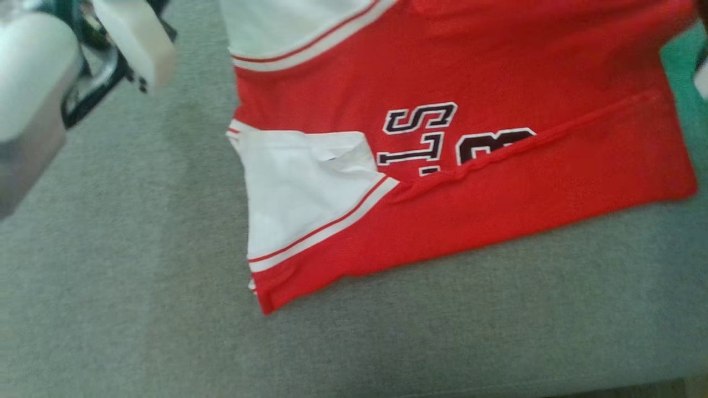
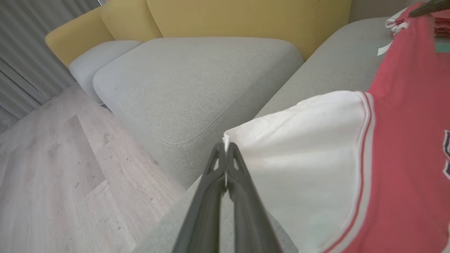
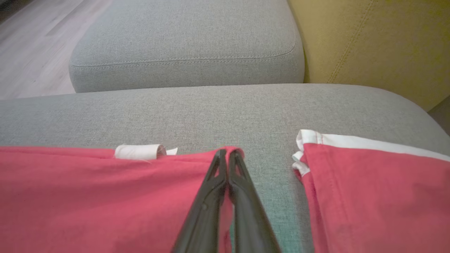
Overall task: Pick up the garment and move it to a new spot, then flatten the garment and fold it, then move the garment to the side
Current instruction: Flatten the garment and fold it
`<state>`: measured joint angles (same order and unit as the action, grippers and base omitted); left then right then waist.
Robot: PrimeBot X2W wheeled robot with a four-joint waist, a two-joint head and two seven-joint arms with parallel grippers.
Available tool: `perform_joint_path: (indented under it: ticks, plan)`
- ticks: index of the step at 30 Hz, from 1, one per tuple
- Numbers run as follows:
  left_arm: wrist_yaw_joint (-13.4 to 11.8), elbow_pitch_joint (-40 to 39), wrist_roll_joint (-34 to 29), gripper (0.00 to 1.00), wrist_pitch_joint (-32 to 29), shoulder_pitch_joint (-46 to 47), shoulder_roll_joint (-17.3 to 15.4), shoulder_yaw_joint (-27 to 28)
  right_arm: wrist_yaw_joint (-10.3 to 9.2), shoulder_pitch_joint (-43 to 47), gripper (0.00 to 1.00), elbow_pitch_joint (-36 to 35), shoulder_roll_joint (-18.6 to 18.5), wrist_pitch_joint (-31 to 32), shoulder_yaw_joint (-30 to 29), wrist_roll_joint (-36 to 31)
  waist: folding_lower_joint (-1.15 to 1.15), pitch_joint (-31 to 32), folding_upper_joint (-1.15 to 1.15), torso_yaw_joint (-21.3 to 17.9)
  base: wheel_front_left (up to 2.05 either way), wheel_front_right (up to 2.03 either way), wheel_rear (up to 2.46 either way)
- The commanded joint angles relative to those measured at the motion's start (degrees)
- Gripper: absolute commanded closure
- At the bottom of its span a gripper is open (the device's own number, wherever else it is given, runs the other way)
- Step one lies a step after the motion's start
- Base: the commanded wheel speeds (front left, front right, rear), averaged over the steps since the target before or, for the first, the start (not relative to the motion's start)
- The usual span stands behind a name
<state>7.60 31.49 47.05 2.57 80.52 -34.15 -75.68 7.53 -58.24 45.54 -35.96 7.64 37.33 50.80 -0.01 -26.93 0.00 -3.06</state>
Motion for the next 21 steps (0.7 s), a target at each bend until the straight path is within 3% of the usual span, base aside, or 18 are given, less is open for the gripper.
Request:
perform_joint_path:
  ticks: [1, 4, 8, 21]
  plan:
    - [-0.1, -1.1, -1.0, 1.0, 1.1, 1.2, -2.5, 2.5, -0.04, 2.0, 1.0, -1.9, -2.4, -0.9, -0.5, 0.7, 0.01, 0.5, 0.0, 1.1, 0.0, 0.0, 0.0]
    - [-0.6, -4.1, -1.9, 1.0, 3.0, -1.4, -3.4, 2.4, -0.04, 5.5, 1.0, -3.9, -4.5, -1.8, -1.1, 1.6, 0.01, 1.4, 0.0, 2.5, 0.0, 0.0, 0.0]
    - [-3.0, -9.9, -3.2, 1.0, 4.9, -6.0, -5.6, 2.4, -0.04, 10.0, 1.0, -5.7, -6.6, -3.0, -2.6, 2.6, 0.01, 2.6, 0.0, 4.2, 0.0, 0.0, 0.0]
    - [-13.8, -31.0, -7.2, 1.0, 5.1, -21.8, -13.2, 2.3, -0.04, 27.5, 1.0, -13.8, -11.9, -6.0, -10.7, 3.3, 0.01, 4.9, 0.0, 7.2, 0.0, 0.0, 0.0]
